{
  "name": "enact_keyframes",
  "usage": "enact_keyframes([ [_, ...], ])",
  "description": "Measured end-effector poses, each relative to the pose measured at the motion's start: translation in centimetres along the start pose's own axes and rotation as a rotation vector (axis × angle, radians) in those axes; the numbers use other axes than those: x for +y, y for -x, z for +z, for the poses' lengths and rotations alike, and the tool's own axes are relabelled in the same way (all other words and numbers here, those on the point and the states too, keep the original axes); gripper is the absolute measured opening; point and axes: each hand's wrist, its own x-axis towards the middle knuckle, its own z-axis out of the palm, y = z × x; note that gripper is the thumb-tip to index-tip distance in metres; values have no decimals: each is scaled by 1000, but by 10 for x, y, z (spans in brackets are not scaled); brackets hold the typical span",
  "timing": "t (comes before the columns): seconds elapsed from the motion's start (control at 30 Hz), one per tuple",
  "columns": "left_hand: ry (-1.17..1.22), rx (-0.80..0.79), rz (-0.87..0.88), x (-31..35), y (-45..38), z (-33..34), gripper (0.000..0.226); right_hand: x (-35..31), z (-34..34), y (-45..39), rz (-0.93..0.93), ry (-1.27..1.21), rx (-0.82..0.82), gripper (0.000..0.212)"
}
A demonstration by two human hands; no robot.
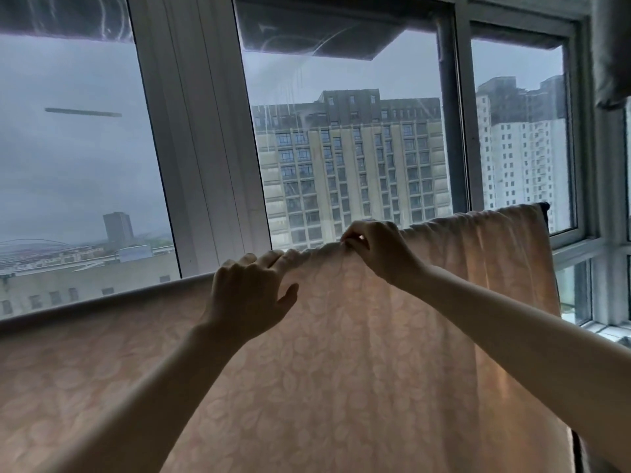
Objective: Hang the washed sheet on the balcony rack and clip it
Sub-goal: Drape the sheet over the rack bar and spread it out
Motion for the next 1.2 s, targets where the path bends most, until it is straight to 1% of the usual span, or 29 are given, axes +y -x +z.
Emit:
enact_keyframes([
  [0.1, -8, -12, -4, -2, 2, -2, 53, -1, 2, -3, -28, -1, 18, 10],
  [0.27, -26, 33, 7, 2, 1, -1, 58, 11, -13, 3, -54, -16, 77, 11],
  [0.33, -14, 38, 6, 8, -1, 0, 58, 17, -15, 14, -95, 2, 58, 13],
  [0.43, -13, 21, 12, 13, -2, 0, 64, 25, -19, 30, -195, 103, 20, 10],
  [0.6, 11, 13, -14, 23, -9, -2, 66, 24, -19, 33, -233, 108, 23, 9],
  [0.67, 35, 11, 6, 32, -16, -2, 65, 26, -18, 33, -250, 98, 14, 7],
  [0.77, 61, -26, 37, 43, -27, -3, 61, 29, -17, 36, -247, 91, 18, 6],
  [0.87, 36, -39, 38, 48, -33, 0, 58, 34, -20, 40, -257, 73, 10, 6],
  [1.0, 15, -32, 35, 50, -31, 5, 60, 41, -25, 40, -244, 66, -46, 13],
  [1.07, 21, -39, 33, 47, -29, 4, 62, 44, -26, 37, -212, 62, -51, 14],
  [1.13, 24, -55, 26, 44, -27, 3, 61, 47, -29, 29, -151, 89, 4, 13],
  [1.2, 17, -68, 17, 40, -26, 1, 61, 49, -33, 18, -69, 118, 32, 19],
])
